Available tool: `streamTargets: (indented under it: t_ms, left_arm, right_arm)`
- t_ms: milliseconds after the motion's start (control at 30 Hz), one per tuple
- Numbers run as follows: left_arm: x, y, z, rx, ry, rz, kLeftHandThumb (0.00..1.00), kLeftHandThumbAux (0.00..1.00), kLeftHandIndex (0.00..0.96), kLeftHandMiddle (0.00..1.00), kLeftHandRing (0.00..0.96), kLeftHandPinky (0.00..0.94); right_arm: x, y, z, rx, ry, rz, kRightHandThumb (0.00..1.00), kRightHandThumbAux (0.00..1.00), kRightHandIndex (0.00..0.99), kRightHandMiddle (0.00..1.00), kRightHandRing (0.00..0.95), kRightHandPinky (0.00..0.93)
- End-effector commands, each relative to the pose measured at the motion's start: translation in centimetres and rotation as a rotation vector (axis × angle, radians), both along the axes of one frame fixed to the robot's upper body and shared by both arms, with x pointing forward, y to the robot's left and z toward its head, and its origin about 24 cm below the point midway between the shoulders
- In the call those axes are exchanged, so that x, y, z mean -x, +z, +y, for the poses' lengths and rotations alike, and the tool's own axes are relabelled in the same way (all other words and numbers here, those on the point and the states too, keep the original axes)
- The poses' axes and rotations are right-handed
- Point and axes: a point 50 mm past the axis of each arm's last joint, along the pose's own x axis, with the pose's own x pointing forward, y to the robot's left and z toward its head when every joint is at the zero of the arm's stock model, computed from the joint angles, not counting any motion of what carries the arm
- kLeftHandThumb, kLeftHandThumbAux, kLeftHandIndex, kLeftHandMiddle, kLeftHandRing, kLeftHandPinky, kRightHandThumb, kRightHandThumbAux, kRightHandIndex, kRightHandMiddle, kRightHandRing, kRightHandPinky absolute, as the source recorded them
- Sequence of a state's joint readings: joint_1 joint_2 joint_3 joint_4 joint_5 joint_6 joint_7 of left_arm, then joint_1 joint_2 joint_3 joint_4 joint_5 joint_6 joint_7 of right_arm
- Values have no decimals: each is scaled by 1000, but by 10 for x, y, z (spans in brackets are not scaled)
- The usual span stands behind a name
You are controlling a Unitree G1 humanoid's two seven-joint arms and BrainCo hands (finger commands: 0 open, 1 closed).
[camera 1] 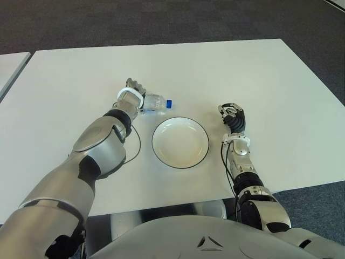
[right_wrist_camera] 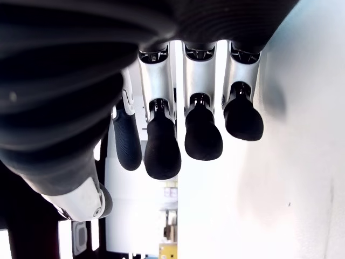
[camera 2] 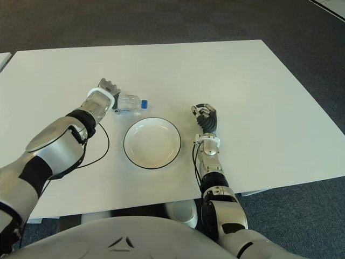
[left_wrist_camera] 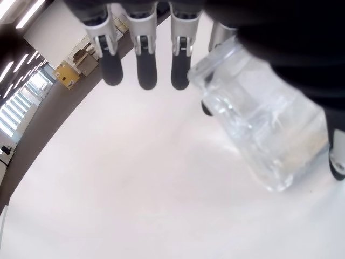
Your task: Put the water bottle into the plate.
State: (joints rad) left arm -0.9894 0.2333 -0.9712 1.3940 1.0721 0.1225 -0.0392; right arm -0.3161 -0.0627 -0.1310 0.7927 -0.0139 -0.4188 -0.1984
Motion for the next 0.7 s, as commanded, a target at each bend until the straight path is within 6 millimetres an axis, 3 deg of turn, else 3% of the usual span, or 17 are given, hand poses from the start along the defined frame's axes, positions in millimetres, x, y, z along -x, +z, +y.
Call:
streamTargets:
  t_ms: [33, 700]
  left_arm:
    - [14, -22, 17, -20, 48, 71, 854, 660, 443, 490, 795, 844]
    - [13, -20, 17, 76, 115, 112, 856, 661, 446, 490, 875, 886]
  right_arm:
    - [7, -13, 0, -5, -2, 67, 704, 730, 435, 759, 769, 777]
    - [5, -14, -1, -11, -1, 80, 702, 731, 435, 762, 769, 778]
